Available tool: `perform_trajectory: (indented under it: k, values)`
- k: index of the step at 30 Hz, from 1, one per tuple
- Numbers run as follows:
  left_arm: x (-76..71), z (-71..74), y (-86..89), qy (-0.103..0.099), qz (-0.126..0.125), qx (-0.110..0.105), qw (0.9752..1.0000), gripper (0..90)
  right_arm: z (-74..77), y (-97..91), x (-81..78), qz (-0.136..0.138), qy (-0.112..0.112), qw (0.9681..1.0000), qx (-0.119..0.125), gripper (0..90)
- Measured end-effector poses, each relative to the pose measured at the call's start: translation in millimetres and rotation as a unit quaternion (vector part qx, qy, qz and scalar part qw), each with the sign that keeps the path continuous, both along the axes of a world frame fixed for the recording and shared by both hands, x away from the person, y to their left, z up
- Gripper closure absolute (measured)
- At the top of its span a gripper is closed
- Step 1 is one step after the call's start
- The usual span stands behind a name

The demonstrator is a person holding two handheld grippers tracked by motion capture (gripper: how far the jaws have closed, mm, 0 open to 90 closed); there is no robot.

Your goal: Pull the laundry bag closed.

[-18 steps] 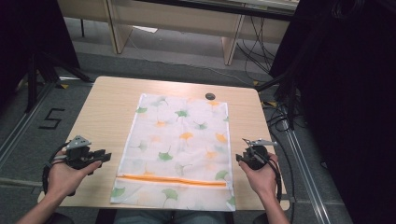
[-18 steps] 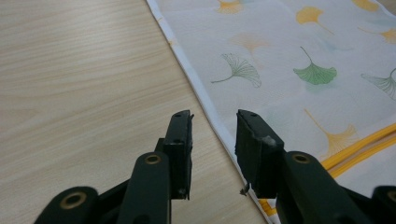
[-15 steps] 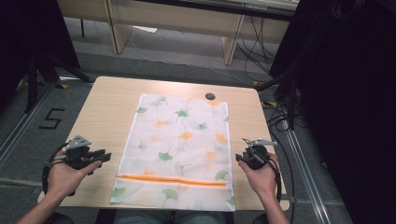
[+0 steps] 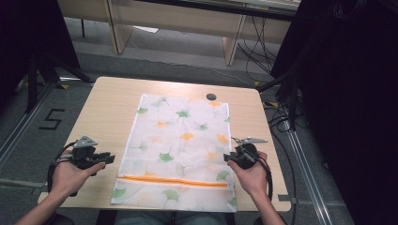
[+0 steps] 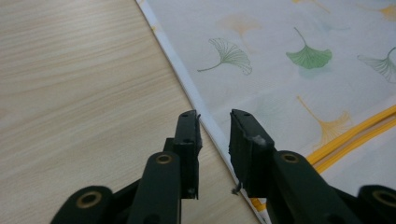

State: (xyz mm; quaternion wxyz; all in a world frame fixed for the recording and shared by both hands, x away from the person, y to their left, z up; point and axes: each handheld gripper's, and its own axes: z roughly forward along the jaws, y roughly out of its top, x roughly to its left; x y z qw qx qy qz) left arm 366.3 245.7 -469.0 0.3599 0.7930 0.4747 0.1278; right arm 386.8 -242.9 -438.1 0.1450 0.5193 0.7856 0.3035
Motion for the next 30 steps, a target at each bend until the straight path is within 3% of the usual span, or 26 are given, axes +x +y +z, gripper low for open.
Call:
perform_trajectory:
  k: [1, 2, 3, 4, 5, 6, 8, 9, 10, 12, 13, 14, 15, 16, 17, 18, 19, 20, 21, 24, 26, 29, 30]
  values:
    - [2.5, 0.7, -1.7, 0.007, -0.004, 0.005, 1.0000, 73.5, 1.8, 11.1, -0.1, 0.008, 0.009, 0.9999, 0.007, 69.2]
    - [8.0, -0.3, -10.0, 0.018, 0.004, 0.002, 0.9998, 75.8, 2.5, 35.3, 0.9, 0.045, 0.024, 0.9980, 0.038, 70.3]
    - [10.6, -0.9, -14.2, 0.024, 0.005, 0.001, 0.9997, 76.7, 2.4, 44.4, 1.1, 0.060, 0.026, 0.9971, 0.039, 70.6]
    - [10.6, -0.9, -14.2, 0.024, 0.005, 0.001, 0.9997, 78.6, 2.4, 44.4, 1.1, 0.060, 0.026, 0.9971, 0.039, 70.6]
    - [12.5, -1.7, -18.1, 0.029, 0.003, 0.002, 0.9996, 78.6, 4.1, 62.6, 0.0, 0.057, 0.040, 0.9956, 0.063, 70.8]
    - [15.1, -3.0, -24.4, 0.037, 0.001, 0.008, 0.9993, 81.7, 2.6, 90.2, 2.0, 0.092, 0.047, 0.9929, 0.060, 71.3]
    - [16.9, -4.4, -26.3, 0.041, -0.002, 0.008, 0.9991, 83.3, 1.8, 99.1, 3.0, 0.101, 0.048, 0.9919, 0.060, 71.4]
    - [18.2, -5.6, -28.0, 0.047, -0.002, 0.009, 0.9989, 83.3, 0.7, 110.7, 4.1, 0.111, 0.053, 0.9904, 0.063, 71.7]
    - [19.5, -5.7, -28.3, 0.055, -0.011, 0.016, 0.9983, 84.7, -1.2, 132.8, 5.4, 0.133, 0.061, 0.9869, 0.068, 72.1]
    - [21.3, -8.8, -30.6, 0.060, -0.010, 0.017, 0.9980, 85.0, -2.4, 143.4, 6.1, 0.137, 0.067, 0.9860, 0.067, 72.3]
    - [21.7, -10.3, -30.7, 0.064, -0.013, 0.018, 0.9977, 86.1, -2.9, 163.4, 5.9, 0.144, 0.077, 0.9852, 0.052, 72.5]
    - [21.5, -12.6, -30.3, 0.075, -0.010, 0.016, 0.9970, 86.6, -4.4, 173.1, 5.9, 0.142, 0.089, 0.9844, 0.053, 72.6]
    - [21.5, -12.6, -30.3, 0.075, -0.010, 0.016, 0.9970, 87.1, -4.4, 173.1, 5.9, 0.142, 0.089, 0.9844, 0.053, 72.6]
    - [21.9, -13.9, -29.5, 0.078, -0.012, 0.016, 0.9968, 87.1, -5.5, 181.6, 5.6, 0.145, 0.104, 0.9822, 0.058, 72.9]
    - [22.4, -14.9, -28.7, 0.085, -0.013, 0.016, 0.9962, 87.5, -7.3, 190.0, 5.8, 0.142, 0.107, 0.9827, 0.052, 73.0]
    - [22.6, -16.5, -28.9, 0.088, -0.008, 0.012, 0.9960, 87.9, -13.1, 206.6, 8.4, 0.171, 0.106, 0.9777, 0.060, 73.2]
    - [23.0, -17.8, -28.4, 0.087, -0.012, 0.015, 0.9960, 87.9, -13.1, 206.6, 8.4, 0.171, 0.106, 0.9777, 0.060, 73.2]
    - [22.7, -19.0, -29.1, 0.089, -0.009, 0.015, 0.9959, 87.8, -16.1, 211.0, 10.9, 0.194, 0.105, 0.9742, 0.045, 73.3]
    - [22.6, -19.4, -28.9, 0.091, -0.013, 0.017, 0.9956, 87.9, -18.3, 222.1, 12.3, 0.203, 0.106, 0.9715, 0.061, 73.4]
    - [22.1, -21.3, -30.5, 0.097, -0.014, 0.018, 0.9950, 88.0, -22.2, 242.1, 12.4, 0.194, 0.136, 0.9692, 0.066, 73.5]
    - [21.7, -21.3, -30.9, 0.101, -0.020, 0.020, 0.9945, 88.0, -26.9, 254.9, 14.1, 0.205, 0.141, 0.9665, 0.063, 73.5]
    - [21.5, -21.7, -30.9, 0.101, -0.021, 0.021, 0.9944, 88.0, -29.7, 263.4, 14.0, 0.208, 0.148, 0.9648, 0.065, 73.6]
    - [21.5, -21.9, -30.7, 0.102, -0.021, 0.021, 0.9943, 88.1, -32.8, 270.9, 12.7, 0.211, 0.158, 0.9624, 0.067, 73.5]
